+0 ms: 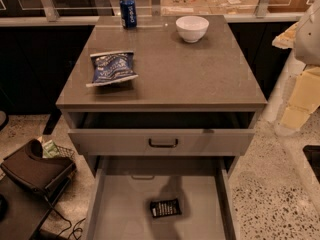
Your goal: Pick rxbar chocolate from middle drawer and place on counter
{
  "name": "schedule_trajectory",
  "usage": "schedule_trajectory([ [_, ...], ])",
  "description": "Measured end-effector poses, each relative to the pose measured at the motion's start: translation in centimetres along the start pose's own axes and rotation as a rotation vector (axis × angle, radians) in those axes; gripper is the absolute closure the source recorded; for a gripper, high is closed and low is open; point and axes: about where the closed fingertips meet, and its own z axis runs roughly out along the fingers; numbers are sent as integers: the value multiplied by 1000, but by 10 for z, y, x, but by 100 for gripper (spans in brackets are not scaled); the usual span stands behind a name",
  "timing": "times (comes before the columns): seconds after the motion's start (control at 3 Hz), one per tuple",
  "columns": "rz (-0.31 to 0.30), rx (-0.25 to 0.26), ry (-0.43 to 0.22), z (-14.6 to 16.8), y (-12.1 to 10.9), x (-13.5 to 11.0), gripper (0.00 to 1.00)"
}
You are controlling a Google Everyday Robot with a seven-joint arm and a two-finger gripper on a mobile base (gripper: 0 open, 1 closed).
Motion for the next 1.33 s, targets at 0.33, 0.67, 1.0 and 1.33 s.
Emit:
schedule_trajectory([
  [0.33,0,0,0,0,0,0,0],
  [0.67,16,-10,-72,22,1,10,0],
  [1.0,27,-23,-196,71,17,31,0],
  [1.33,13,-22,-270,122,39,51,0],
])
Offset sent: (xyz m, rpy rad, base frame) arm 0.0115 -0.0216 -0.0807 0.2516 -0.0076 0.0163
